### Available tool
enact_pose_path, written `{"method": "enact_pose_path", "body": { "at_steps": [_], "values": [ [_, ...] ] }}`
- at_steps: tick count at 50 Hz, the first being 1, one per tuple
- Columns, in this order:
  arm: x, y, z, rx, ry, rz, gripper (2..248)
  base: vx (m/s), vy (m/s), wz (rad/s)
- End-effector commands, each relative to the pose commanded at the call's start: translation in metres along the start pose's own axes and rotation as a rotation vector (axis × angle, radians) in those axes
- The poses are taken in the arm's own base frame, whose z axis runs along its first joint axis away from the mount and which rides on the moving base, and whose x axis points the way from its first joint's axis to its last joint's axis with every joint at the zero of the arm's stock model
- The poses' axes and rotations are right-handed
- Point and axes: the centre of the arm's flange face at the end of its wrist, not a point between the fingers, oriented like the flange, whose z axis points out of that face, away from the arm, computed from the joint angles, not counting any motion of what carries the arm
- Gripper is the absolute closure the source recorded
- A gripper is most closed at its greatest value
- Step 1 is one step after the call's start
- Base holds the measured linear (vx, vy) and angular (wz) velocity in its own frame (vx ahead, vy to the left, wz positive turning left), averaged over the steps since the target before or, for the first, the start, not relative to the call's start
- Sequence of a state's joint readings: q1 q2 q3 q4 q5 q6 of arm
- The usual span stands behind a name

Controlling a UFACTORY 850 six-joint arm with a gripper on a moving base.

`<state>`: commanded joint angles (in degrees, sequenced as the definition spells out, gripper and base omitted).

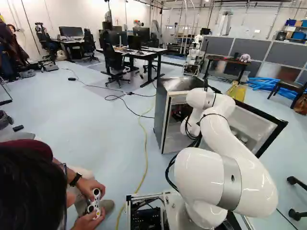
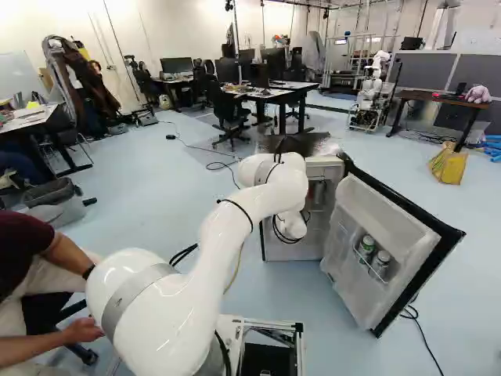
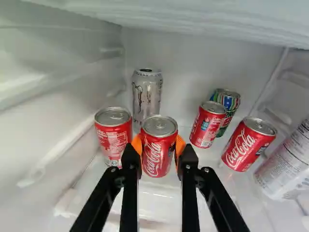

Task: Grab a drink from the fridge

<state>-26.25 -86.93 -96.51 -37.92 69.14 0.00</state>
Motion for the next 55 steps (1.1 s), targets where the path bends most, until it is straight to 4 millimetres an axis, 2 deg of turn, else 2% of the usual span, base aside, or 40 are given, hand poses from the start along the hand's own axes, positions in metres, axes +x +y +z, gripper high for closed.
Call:
{"method": "enact_pose_path", "body": {
  "at_steps": [26, 39, 55],
  "values": [
    [0.004, -0.007, -0.037, -0.006, -0.059, 0.047, 164, 0.0, 0.0, 0.0],
    [0.016, -0.007, -0.06, -0.016, -0.083, 0.069, 164, 0.0, 0.0, 0.0],
    [0.018, -0.008, -0.087, -0.032, -0.117, 0.101, 164, 0.0, 0.0, 0.0]
  ]
}}
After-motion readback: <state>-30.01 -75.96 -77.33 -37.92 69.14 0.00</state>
